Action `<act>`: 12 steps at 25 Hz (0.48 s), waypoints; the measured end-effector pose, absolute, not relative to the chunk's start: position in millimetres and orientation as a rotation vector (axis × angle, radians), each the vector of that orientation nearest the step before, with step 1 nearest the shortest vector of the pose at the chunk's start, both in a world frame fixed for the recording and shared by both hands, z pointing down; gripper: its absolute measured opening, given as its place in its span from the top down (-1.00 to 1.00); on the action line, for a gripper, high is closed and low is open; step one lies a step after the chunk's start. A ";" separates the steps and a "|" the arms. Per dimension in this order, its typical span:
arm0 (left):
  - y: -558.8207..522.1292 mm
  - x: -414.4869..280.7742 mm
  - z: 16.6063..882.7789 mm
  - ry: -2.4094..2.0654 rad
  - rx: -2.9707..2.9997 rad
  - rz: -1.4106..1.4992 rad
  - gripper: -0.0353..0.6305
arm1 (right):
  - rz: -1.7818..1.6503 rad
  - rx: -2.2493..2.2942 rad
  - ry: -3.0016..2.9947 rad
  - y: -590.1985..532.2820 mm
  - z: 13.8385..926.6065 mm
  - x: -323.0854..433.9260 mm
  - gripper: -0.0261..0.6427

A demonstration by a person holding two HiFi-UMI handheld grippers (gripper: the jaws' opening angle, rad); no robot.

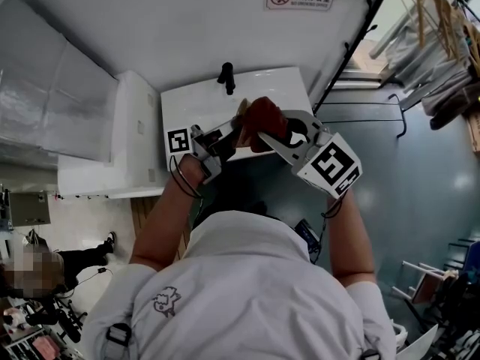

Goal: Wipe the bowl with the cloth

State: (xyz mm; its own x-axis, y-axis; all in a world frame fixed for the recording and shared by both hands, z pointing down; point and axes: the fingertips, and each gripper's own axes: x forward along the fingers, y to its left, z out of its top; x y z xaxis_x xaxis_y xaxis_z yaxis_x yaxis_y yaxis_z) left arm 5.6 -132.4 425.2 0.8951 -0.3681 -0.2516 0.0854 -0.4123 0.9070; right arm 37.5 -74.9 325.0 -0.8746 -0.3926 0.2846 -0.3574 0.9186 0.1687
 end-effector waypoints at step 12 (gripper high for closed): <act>-91.8 39.9 365.8 0.084 2.031 -0.536 0.82 | 0.118 0.642 -2.867 -111.3 339.6 61.8 0.64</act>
